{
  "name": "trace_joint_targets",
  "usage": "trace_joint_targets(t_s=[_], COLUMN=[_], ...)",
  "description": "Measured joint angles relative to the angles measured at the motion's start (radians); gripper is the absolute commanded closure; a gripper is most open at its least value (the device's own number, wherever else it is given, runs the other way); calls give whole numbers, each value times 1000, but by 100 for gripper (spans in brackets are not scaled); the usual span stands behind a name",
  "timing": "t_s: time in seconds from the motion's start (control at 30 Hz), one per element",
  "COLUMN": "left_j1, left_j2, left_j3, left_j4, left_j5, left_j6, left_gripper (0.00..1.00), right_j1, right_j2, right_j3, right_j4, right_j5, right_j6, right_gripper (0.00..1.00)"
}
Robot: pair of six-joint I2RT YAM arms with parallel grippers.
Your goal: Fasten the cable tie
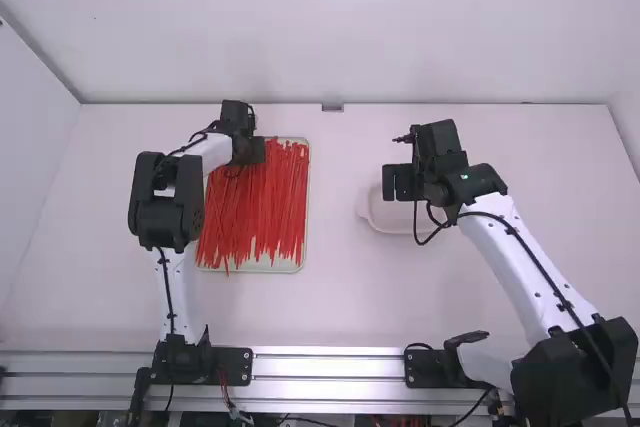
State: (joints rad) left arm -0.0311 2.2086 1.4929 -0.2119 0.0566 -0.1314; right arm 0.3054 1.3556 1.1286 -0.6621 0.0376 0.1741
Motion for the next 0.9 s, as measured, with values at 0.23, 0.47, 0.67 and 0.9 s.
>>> trace_joint_targets(t_s=[0.23, 0.47, 0.67, 0.9], left_j1=[0, 0, 0, 0], left_j2=[0, 0, 0, 0], left_j3=[0, 0, 0, -1], left_j4=[0, 9, 83, 218], left_j5=[2, 2, 0, -1], left_j6=[0, 0, 0, -19], left_gripper=[93, 95, 97, 98], right_j1=[0, 0, 0, 0], right_j2=[0, 0, 0, 0], right_j3=[0, 0, 0, 0], right_j4=[0, -3, -3, -4], right_j5=[0, 0, 0, 0], right_j6=[3, -1, 0, 3], right_gripper=[1, 1, 1, 1])
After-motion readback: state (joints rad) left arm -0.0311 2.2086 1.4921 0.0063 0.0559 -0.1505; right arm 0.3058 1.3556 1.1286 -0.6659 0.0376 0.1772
